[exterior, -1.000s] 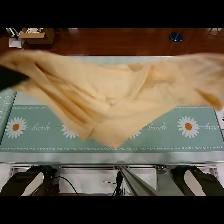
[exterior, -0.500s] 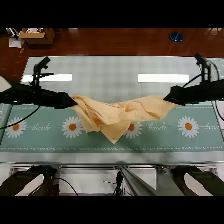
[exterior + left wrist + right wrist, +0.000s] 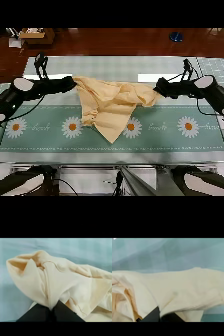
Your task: Fold the shirts.
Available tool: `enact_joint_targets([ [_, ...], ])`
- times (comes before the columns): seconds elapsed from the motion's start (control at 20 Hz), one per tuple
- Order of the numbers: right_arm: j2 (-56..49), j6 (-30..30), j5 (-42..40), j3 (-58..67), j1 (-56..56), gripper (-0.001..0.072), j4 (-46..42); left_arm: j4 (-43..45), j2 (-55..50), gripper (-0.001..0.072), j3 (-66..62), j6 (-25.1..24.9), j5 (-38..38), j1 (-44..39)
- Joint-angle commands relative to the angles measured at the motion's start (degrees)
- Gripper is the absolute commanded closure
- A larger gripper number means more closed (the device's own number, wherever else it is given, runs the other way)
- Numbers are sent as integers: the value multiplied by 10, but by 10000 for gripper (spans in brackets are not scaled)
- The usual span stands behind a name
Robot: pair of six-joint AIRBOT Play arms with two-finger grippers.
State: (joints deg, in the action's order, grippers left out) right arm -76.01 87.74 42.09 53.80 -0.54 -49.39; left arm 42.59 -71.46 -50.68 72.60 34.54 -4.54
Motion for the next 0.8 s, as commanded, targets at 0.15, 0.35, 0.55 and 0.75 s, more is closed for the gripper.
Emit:
enact_joint_targets([
  [0.15, -17, -14, -14, -1, 0, 681, 15, -10, -12, 194, -18, -1, 108, 47],
  [0.35, 2, -31, 2, -1, 0, 681, 9, 61, 13, 276, -51, 89, 420, 160],
  [0.55, 3, -48, 21, -1, 0, 681, -3, 109, 72, 262, 66, 107, 491, 132],
  [0.75, 3, -51, 43, -1, 0, 681, -49, 3, 93, 153, 203, 107, 361, 21],
])
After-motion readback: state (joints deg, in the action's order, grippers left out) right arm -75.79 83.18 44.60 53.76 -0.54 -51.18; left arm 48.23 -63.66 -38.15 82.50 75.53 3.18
